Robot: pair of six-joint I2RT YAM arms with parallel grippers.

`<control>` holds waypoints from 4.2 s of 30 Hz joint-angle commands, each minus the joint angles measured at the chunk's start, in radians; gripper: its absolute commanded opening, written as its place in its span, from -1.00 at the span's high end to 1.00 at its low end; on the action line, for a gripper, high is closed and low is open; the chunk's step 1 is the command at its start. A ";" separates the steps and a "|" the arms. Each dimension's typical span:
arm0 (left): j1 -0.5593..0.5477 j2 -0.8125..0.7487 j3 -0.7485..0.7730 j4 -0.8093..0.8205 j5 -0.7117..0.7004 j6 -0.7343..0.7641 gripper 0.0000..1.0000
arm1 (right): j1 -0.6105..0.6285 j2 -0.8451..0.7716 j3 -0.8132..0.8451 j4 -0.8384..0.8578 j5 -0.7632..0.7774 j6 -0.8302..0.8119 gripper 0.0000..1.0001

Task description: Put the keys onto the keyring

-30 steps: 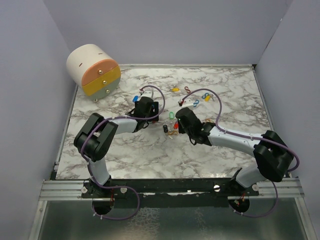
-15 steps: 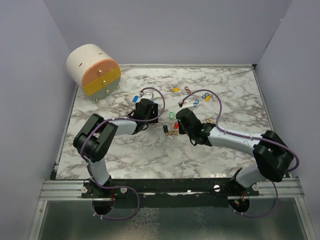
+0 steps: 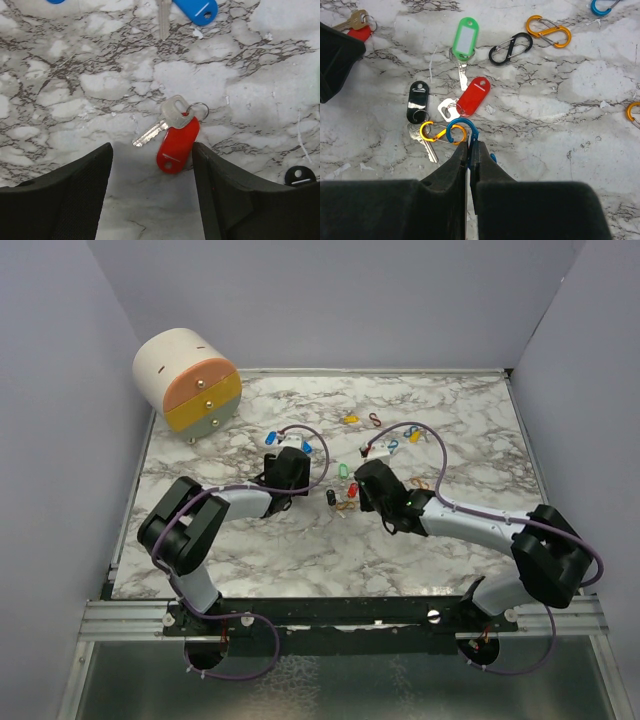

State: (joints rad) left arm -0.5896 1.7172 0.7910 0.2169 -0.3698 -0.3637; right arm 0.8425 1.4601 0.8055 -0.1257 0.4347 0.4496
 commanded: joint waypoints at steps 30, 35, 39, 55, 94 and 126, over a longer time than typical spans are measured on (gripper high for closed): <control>-0.024 0.098 0.115 0.042 0.095 0.143 -0.18 | -0.007 -0.030 -0.018 0.047 -0.013 0.001 0.99; -0.024 0.097 0.101 0.044 0.096 0.133 0.24 | -0.008 -0.027 -0.017 0.049 -0.014 0.000 0.98; -0.024 0.088 0.087 0.046 0.094 0.126 0.44 | -0.009 -0.025 -0.017 0.052 -0.015 -0.001 0.99; -0.024 -0.011 0.041 0.049 0.096 0.119 0.87 | -0.011 -0.033 -0.026 0.054 -0.018 0.003 0.99; -0.018 0.057 0.062 0.054 0.113 0.117 0.09 | -0.016 -0.050 -0.043 0.058 -0.016 0.006 0.98; -0.018 -0.077 0.041 0.037 0.131 0.102 0.78 | -0.017 -0.047 -0.041 0.066 -0.022 -0.001 0.98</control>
State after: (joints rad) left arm -0.6098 1.7378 0.8371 0.2531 -0.2714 -0.2485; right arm 0.8299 1.4311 0.7727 -0.1028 0.4248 0.4503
